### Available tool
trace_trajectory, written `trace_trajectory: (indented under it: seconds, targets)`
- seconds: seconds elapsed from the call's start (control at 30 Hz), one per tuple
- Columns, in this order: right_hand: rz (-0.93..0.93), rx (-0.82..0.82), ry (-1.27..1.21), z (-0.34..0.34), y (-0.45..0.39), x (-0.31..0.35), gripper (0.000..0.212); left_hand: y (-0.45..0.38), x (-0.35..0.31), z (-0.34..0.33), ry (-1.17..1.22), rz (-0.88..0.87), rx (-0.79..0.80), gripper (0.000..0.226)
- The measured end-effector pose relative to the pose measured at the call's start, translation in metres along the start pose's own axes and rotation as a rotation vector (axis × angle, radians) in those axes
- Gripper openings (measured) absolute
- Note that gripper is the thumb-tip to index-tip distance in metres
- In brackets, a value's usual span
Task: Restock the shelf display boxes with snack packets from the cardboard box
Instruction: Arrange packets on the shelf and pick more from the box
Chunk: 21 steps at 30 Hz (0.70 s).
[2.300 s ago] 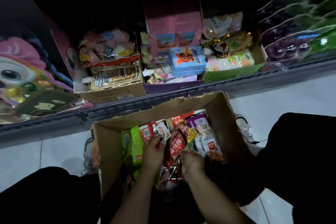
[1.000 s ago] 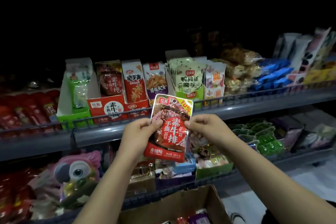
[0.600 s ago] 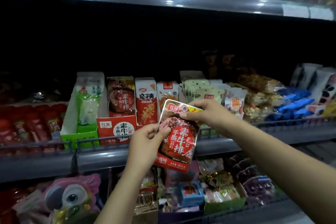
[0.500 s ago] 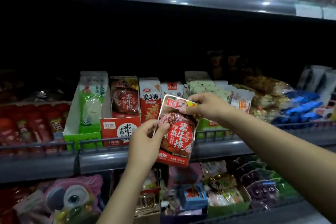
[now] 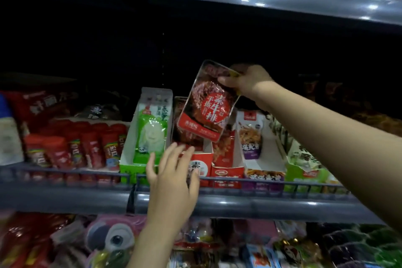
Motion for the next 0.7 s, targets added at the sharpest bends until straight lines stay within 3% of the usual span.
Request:
trace_trajectory:
  seconds: [0.17,0.5,0.7]
  targets:
    - [-0.031,0.076,-0.013,-0.040,-0.012,0.013,0.018,0.000,0.006,-0.001,-0.051,-0.088,0.001,0.046]
    - [0.066,0.098,0.380,-0.058,-0.032,0.020,0.043,0.002,0.008,-0.005,-0.102,-0.082,0.045,0.053]
    - [0.135,0.157,0.343,-0.066,-0.025,0.012,0.031,0.002,0.006,-0.007,-0.095,-0.068,0.042,0.054]
Point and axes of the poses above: each hand's wrist, its own y-axis away from the middle knuckle, its own z-axis out of the back of the hand, x = y × z, the point moved 4 cm from there along -y, towards the middle knuckle, and after that the axes turned 15 degrees about -x, right-handed, at the moved point
